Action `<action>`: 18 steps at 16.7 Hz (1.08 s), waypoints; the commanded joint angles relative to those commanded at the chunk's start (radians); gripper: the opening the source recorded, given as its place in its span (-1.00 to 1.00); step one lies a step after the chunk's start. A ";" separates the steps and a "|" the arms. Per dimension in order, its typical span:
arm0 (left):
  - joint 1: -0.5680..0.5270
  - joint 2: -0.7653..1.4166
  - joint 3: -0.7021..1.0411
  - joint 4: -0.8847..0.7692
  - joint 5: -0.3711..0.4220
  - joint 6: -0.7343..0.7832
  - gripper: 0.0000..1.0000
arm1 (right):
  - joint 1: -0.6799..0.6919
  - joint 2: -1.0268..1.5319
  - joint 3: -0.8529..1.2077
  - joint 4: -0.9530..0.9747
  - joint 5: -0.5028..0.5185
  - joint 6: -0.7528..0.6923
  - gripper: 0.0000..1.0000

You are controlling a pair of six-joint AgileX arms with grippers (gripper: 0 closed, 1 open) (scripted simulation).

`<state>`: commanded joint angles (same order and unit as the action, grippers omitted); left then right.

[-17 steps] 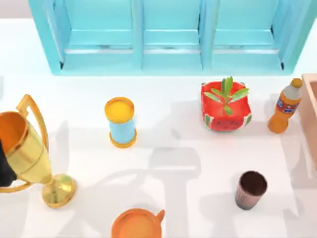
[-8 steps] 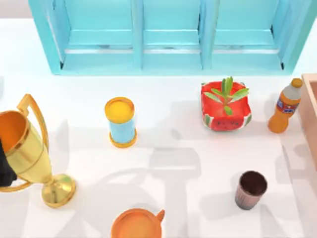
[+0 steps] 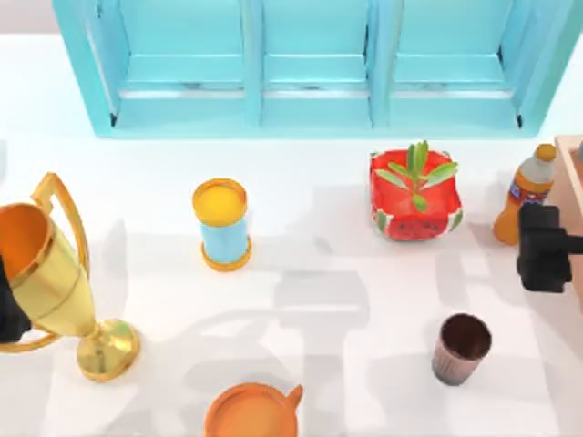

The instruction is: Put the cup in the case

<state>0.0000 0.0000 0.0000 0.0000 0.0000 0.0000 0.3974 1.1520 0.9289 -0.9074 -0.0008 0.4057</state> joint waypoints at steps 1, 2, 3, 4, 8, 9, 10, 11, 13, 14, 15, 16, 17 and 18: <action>0.000 0.000 0.000 0.000 0.000 0.000 1.00 | 0.028 0.085 0.064 -0.063 0.000 0.028 1.00; 0.000 0.000 0.000 0.000 0.000 0.000 1.00 | 0.053 0.163 0.125 -0.122 0.000 0.055 1.00; 0.000 0.000 0.000 0.000 0.000 0.000 1.00 | 0.077 0.233 0.180 -0.175 0.000 0.079 1.00; 0.000 0.000 0.000 0.000 0.000 0.000 1.00 | 0.098 0.294 0.230 -0.224 0.000 0.100 1.00; 0.000 0.000 0.000 0.000 0.000 0.000 1.00 | 0.153 0.438 0.358 -0.348 0.000 0.156 1.00; 0.000 0.000 0.000 0.000 0.000 0.000 1.00 | 0.158 0.450 0.370 -0.359 0.000 0.161 1.00; 0.000 0.000 0.000 0.000 0.000 0.000 1.00 | 0.159 0.452 0.372 -0.362 0.000 0.162 1.00; 0.000 0.000 0.000 0.000 0.000 0.000 1.00 | 0.159 0.452 0.372 -0.362 0.000 0.162 1.00; 0.000 0.000 0.000 0.000 0.000 0.000 1.00 | 0.159 0.452 0.372 -0.362 0.000 0.162 1.00; 0.000 0.000 0.000 0.000 0.000 0.000 1.00 | 0.155 0.449 0.369 -0.359 0.000 0.161 1.00; 0.000 0.000 0.000 0.000 0.000 0.000 1.00 | 0.155 0.450 0.366 -0.356 0.000 0.160 1.00; 0.000 0.000 0.000 0.000 0.000 0.000 1.00 | 0.156 0.453 0.354 -0.343 0.000 0.160 1.00; 0.000 0.000 0.000 0.000 0.000 0.000 1.00 | 0.156 0.459 0.334 -0.321 0.000 0.160 1.00; 0.000 0.000 0.000 0.000 0.000 0.000 1.00 | 0.157 0.467 0.308 -0.287 0.000 0.160 1.00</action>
<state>0.0000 0.0000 0.0000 0.0000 0.0000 0.0000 0.5545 1.6190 1.2364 -1.1949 -0.0006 0.5654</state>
